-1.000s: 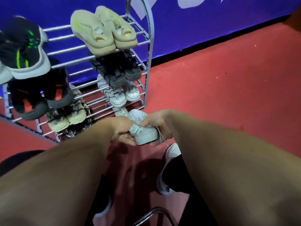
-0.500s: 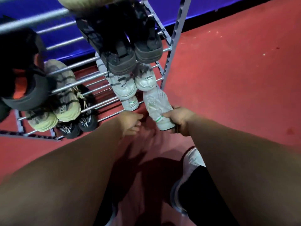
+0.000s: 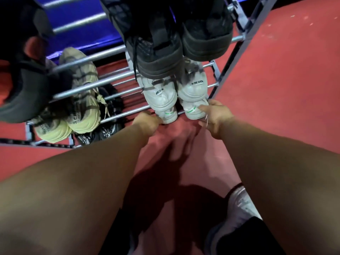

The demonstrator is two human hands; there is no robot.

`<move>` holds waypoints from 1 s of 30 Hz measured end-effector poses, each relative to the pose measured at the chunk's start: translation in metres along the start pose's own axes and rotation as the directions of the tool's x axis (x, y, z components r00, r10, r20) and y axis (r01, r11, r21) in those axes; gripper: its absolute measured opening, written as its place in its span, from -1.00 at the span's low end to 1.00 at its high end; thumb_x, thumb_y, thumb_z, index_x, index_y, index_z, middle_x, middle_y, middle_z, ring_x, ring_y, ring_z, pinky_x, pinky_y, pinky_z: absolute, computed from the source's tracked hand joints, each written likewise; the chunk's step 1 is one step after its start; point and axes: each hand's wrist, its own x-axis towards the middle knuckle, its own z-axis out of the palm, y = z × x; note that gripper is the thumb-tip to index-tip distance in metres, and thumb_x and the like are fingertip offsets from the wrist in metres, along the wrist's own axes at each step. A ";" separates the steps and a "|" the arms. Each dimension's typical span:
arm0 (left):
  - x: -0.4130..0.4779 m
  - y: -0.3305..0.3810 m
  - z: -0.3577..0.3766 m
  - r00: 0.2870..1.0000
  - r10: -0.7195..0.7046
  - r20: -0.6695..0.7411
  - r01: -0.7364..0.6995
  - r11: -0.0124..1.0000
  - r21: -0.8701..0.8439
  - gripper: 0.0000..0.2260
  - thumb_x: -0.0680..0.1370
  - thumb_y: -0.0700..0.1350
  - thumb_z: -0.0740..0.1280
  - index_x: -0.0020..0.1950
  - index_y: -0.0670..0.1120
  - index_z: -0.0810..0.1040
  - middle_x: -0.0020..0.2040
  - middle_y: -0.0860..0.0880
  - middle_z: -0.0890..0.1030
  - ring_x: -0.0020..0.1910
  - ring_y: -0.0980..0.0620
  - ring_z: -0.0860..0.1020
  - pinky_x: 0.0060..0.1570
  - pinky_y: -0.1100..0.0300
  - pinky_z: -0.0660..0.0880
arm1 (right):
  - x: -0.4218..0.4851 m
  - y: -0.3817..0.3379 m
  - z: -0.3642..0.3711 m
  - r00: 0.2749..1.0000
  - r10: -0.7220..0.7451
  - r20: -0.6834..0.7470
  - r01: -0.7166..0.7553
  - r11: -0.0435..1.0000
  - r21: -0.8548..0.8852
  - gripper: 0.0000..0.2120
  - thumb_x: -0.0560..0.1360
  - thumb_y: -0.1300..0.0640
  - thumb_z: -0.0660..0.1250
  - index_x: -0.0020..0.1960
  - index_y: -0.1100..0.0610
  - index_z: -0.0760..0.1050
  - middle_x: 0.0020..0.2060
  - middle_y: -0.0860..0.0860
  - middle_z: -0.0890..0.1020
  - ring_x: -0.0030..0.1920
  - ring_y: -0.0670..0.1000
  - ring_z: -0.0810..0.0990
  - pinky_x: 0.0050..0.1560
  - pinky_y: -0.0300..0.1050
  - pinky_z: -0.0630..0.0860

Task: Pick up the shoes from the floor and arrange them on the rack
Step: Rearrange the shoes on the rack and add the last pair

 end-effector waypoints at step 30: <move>0.036 -0.011 0.043 0.990 -0.114 0.082 0.139 0.878 -0.458 -0.60 0.57 -0.24 0.40 0.38 -0.05 0.44 0.11 -0.09 0.69 0.08 -0.08 0.69 0.02 0.05 0.67 | 0.039 0.015 0.027 0.997 0.050 0.056 -0.059 0.982 0.179 -0.65 0.62 0.25 0.32 0.30 -0.11 0.54 0.07 -0.04 0.74 0.05 0.02 0.75 0.05 -0.09 0.69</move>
